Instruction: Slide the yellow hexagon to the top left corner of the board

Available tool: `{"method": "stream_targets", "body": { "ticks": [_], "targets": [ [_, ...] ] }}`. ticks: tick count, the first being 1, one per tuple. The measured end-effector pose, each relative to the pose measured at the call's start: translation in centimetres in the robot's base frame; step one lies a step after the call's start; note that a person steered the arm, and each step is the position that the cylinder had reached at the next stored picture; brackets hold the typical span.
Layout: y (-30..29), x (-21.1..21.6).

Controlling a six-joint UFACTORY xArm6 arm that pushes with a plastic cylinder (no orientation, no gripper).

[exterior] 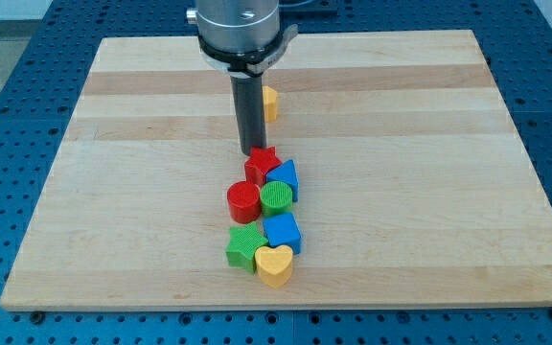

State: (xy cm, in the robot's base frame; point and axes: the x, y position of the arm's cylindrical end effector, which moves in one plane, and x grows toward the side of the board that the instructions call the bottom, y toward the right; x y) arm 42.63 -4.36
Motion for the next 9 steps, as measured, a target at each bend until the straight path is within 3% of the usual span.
{"method": "stream_targets", "body": {
  "ticks": [4, 7, 8, 9],
  "targets": [
    [3.3, -1.6],
    [1.2, -8.5],
    [-1.2, -9.8],
    [0.8, -9.5]
  ]
}}
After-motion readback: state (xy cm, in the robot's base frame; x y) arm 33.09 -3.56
